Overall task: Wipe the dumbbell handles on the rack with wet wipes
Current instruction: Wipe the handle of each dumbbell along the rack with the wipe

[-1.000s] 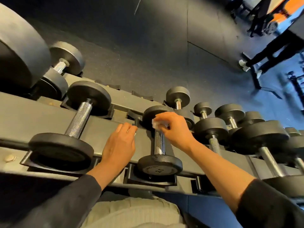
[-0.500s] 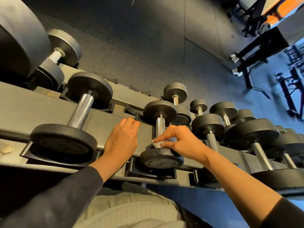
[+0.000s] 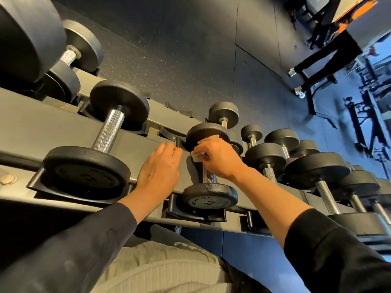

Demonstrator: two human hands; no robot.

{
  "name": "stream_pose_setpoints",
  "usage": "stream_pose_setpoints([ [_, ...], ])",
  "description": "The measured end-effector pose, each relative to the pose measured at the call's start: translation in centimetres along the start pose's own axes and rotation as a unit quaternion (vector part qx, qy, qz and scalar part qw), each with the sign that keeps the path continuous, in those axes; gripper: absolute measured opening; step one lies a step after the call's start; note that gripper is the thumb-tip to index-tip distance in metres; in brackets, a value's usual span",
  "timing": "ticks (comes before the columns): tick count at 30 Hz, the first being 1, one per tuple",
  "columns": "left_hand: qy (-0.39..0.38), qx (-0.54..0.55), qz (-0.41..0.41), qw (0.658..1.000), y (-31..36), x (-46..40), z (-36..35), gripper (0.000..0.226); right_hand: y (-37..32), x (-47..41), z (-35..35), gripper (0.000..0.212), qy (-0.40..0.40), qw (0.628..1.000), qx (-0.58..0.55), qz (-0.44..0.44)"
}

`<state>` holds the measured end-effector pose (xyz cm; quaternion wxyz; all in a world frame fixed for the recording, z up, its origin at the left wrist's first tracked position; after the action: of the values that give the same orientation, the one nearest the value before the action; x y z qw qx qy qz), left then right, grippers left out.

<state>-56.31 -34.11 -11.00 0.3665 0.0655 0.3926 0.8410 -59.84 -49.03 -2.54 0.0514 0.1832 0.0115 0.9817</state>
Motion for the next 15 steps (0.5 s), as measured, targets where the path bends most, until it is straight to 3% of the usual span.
stream_pose_setpoints([
  [5, -0.001, 0.001, -0.002, 1.0, 0.0, 0.0, 0.1, 0.026, 0.3, 2.0, 0.0, 0.027, -0.014, 0.993, -0.113, -0.008],
  [15, 0.001, 0.018, -0.009, 1.0, -0.4, 0.1, 0.3, 0.027, -0.2, 3.7, 1.9, 0.018, -0.115, 0.976, -0.185, -0.007],
])
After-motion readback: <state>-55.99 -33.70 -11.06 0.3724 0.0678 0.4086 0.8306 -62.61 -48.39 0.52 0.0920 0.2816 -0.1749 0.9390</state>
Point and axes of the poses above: each hand's wrist, its own x-axis away from the middle knuckle, its own z-axis out of the back of the hand, y = z × x, the point moved 1 cm from there along -x, towards the middle knuckle, and after that the axes turned 9 degrees about x, right-handed, at the moved point
